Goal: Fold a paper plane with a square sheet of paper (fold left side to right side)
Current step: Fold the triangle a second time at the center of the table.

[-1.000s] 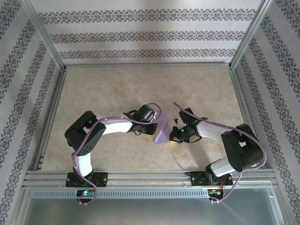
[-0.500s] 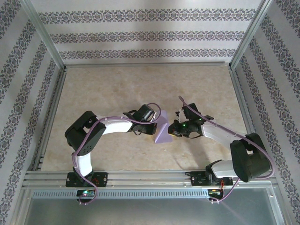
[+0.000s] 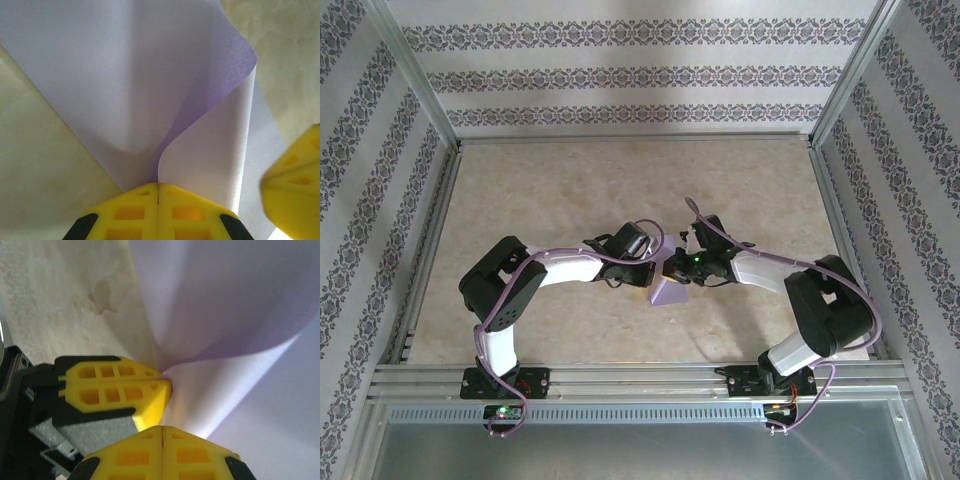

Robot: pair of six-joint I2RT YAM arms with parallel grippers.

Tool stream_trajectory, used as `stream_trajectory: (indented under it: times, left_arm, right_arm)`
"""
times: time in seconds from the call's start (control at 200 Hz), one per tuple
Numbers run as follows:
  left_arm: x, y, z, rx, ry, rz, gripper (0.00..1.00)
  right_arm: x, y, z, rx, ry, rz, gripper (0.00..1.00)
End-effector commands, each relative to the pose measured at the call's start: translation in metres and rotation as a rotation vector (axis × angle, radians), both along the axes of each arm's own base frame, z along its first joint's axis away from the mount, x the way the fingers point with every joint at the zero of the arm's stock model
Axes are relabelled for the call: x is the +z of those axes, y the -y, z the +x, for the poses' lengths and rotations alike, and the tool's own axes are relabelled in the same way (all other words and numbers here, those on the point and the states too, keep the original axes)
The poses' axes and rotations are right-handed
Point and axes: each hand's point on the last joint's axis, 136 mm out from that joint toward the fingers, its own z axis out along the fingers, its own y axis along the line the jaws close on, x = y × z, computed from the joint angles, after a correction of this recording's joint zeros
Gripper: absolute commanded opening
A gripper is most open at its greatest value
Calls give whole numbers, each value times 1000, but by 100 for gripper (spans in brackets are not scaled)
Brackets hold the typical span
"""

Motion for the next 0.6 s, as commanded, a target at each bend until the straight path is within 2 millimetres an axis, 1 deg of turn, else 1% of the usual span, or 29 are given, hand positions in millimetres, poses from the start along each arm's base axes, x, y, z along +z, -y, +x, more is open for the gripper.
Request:
stream_trajectory:
  times: [0.0,0.235,0.595]
  left_arm:
    - [-21,-10,-2,7,-36,57,0]
    - [-21,-12,-1,7,-33,61,0]
    - [-23,-13,-2,3,-37,70,0]
  right_arm:
    - [5,-11,13,9,41,12,0]
    - [-14,-7,10,8,8,-33,0]
    - [-32,3,2,12,-22,-94,0]
